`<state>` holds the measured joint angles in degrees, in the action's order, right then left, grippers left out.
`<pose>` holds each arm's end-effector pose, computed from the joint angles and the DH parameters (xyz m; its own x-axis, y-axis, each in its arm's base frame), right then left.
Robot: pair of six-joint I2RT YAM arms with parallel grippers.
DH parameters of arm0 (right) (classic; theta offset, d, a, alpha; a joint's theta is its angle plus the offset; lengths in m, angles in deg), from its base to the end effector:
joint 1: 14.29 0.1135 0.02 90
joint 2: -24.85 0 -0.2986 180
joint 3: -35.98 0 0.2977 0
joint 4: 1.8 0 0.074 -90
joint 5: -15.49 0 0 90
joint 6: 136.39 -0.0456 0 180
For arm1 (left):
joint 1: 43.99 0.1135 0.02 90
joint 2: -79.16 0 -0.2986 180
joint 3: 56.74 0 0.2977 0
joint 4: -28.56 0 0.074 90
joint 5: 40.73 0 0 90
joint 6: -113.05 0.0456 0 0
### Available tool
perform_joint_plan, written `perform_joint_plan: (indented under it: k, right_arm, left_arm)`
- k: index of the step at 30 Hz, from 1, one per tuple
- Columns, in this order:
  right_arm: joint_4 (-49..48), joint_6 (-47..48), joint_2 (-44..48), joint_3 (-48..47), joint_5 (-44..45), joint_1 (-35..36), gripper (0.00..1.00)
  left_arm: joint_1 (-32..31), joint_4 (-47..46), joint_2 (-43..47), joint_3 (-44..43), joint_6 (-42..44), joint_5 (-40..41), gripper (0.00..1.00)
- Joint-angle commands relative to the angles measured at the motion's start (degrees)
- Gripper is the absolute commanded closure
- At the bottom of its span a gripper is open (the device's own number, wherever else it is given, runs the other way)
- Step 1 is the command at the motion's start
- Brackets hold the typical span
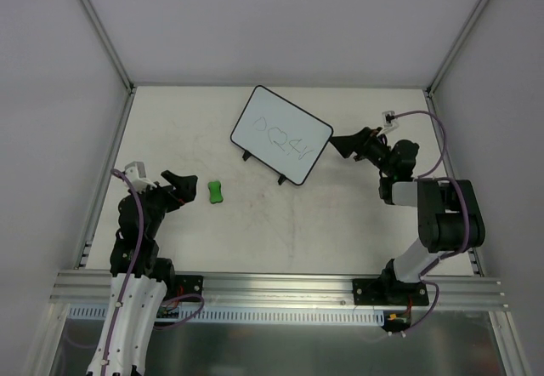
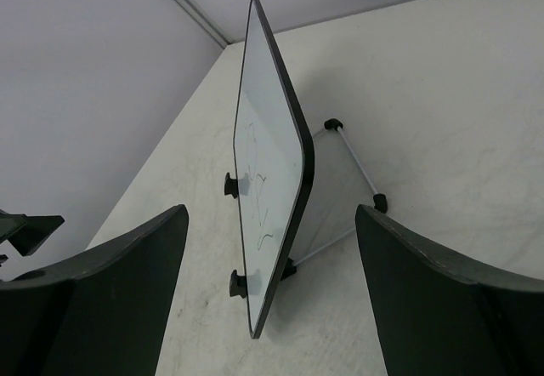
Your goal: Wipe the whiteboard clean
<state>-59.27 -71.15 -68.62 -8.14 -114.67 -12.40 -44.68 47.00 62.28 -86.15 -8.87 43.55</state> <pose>0.3386 0.0406 0.2011 -0.1496 0.3153 -0.9371 -0.6615 0.6725 0.3319 0.1435 -0.0063 0.2525 -0.1461 -0.5244 -0.8388 0.0399 0.8441 -0.5346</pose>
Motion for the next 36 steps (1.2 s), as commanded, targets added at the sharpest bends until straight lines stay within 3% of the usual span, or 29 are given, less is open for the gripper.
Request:
perform_joint_plan:
  k: [1, 5, 8, 12, 16, 24, 28, 36]
  right_arm:
    - [-11.58, -0.38, -1.97, -4.42, -2.11, 0.22, 0.17]
    - [-12.02, -1.26, -4.70, -6.88, -2.03, 0.48, 0.19]
    - [-12.20, -2.14, -7.07, -8.90, -2.64, 0.48, 0.31]
    - [-12.63, -2.76, -9.27, -9.70, -2.38, 0.57, 0.26]
    - [-14.92, -4.07, -11.64, -10.13, -2.82, 0.92, 0.27]
    - [-18.17, -6.01, -15.16, -11.10, -2.82, 2.68, 0.42]
    - [-18.44, -6.53, -16.04, -12.24, -2.90, 2.94, 0.55]
    - [-18.61, -6.27, -17.09, -13.65, -2.99, 3.56, 0.64]
  left_arm:
    - [0.07, 0.05, -0.52, -2.35, 1.42, -0.88, 0.01]
    - [0.07, 0.05, -3.23, -2.61, 1.51, -1.14, 0.01]
    - [-0.01, 0.05, -5.26, -3.31, 1.69, -2.01, 0.01]
    - [-0.01, 0.05, -5.79, -4.28, 2.04, -2.02, 0.01]
    - [-0.01, 0.05, -6.05, -4.81, 1.60, -2.02, 0.01]
    - [0.07, -0.13, -9.13, -5.07, 1.95, -2.46, 0.01]
    - [0.07, -0.57, -10.62, -5.25, 2.04, -3.16, 0.01]
    - [-0.01, -6.54, -17.47, -2.87, 3.09, -8.86, 0.01]
